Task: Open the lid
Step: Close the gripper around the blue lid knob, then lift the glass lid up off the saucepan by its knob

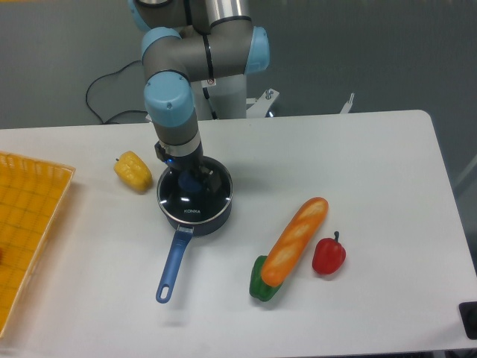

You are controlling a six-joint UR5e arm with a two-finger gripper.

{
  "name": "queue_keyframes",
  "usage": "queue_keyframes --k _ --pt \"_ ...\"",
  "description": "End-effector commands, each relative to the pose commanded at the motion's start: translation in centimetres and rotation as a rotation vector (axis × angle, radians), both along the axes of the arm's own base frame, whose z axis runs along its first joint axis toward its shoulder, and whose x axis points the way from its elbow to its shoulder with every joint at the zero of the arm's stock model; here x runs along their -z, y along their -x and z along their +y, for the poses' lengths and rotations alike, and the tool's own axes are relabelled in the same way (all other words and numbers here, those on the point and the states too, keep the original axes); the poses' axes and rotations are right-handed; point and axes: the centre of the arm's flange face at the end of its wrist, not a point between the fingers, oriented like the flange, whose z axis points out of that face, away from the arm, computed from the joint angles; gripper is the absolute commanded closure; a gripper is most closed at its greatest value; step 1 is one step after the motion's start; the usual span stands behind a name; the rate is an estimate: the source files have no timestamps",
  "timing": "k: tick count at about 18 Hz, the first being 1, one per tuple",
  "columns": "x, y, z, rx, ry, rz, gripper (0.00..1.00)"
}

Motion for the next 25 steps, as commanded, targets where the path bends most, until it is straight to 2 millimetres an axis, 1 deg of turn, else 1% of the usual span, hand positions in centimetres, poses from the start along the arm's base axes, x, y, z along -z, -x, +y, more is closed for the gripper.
queue_keyframes --k 3,4,7,11,14,20,23,25 --pt "0.0 0.0 0.1 0.000 0.000 0.000 0.39" --pt "-0.1 0.0 0.1 -0.002 0.000 0.000 0.40" --pt "-0.1 0.1 0.1 -0.002 0.000 0.000 0.42" --pt "-0.2 0.1 0.1 -0.002 0.002 0.000 0.48" --pt "-0.9 0.6 0.3 -0.005 0.002 0.002 0.48" --pt "-4.6 2.2 1.6 0.011 -0.008 0.009 0.48" --pt "-5.4 2.5 1.8 0.055 -0.017 0.019 0.48" --pt "-6.3 3.4 1.8 0.095 -0.030 0.030 0.48"
